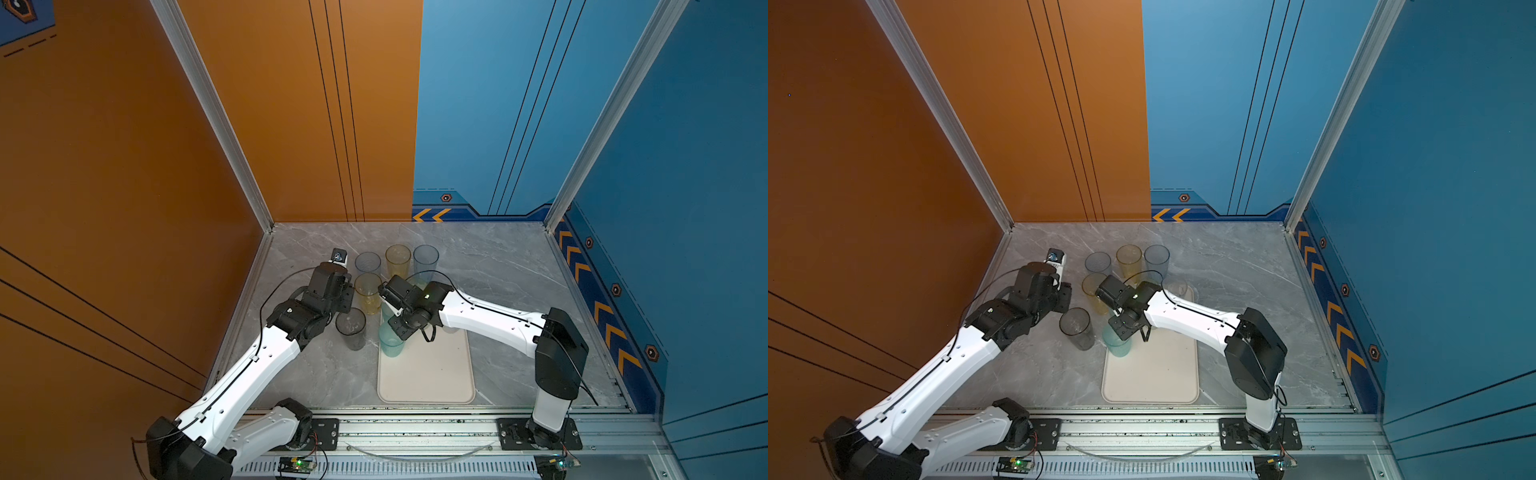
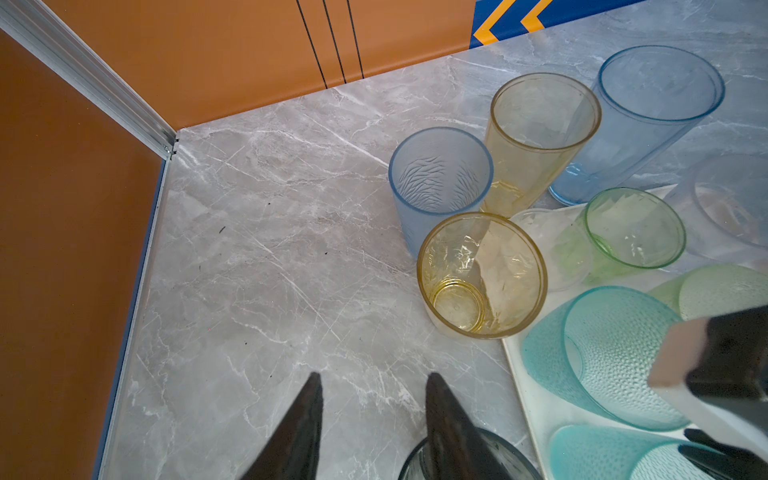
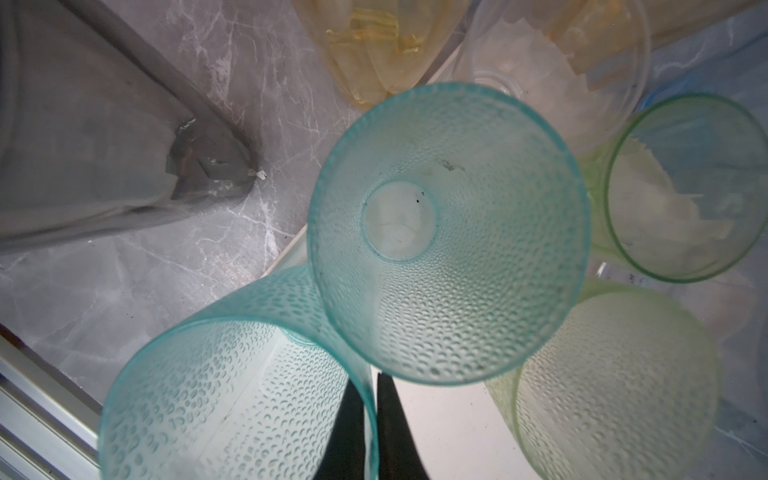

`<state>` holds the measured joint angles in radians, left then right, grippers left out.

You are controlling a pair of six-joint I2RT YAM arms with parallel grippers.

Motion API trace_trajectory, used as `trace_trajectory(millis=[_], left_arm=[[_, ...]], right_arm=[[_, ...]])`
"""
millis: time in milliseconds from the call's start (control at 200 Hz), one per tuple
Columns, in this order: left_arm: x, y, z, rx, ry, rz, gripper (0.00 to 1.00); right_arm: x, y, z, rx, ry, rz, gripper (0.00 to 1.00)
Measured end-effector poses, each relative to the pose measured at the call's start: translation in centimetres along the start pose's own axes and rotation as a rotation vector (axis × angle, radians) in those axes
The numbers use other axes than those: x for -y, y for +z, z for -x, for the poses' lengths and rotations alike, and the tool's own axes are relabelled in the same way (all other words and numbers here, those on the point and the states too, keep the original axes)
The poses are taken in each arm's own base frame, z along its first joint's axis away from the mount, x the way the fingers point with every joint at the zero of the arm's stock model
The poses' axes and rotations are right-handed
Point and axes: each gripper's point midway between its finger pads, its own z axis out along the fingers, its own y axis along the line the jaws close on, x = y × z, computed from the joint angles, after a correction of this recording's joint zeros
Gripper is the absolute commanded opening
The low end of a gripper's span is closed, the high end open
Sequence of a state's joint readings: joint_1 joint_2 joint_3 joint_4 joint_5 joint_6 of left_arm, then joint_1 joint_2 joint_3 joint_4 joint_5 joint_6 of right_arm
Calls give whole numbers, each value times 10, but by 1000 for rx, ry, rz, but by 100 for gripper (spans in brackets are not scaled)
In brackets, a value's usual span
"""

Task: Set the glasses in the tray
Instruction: 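Lower the teal cup onto the tray beside the other teal cup, then open the right gripper and raise it off the teal cup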

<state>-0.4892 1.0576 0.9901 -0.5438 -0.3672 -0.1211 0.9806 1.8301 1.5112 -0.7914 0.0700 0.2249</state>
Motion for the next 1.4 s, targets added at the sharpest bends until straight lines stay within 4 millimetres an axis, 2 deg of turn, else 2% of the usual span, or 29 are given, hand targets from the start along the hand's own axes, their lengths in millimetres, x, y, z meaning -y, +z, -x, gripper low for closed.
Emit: trace_trajectory(millis=[130,636,756,866,976,1082,1187,1397], left_arm=[[0,0,0,0,0,0,43],[-1,0,-5,-22,8,2,42],[-1,0,-10,-41,16,4,41],[-3,-4,-11,-62,24,6,41],[-5,-12,-4,-60,23,6,40],[-9,-16,-6,-85,25,15,39],[-11,-18,-13,-134,28,12,39],[-7,-15,-38,-259,-2,-36,38]], right_arm=[[-2,0,1,0,-10,8,19],[-2,-5,2,10,-10,17,24],[-2,-20,8,49,-5,24,28],[2,-43,13,104,3,27,31],[11,-69,16,165,21,25,32],[23,-87,14,207,44,14,34],[37,-96,9,231,71,0,34],[54,-100,-4,245,109,-15,35]])
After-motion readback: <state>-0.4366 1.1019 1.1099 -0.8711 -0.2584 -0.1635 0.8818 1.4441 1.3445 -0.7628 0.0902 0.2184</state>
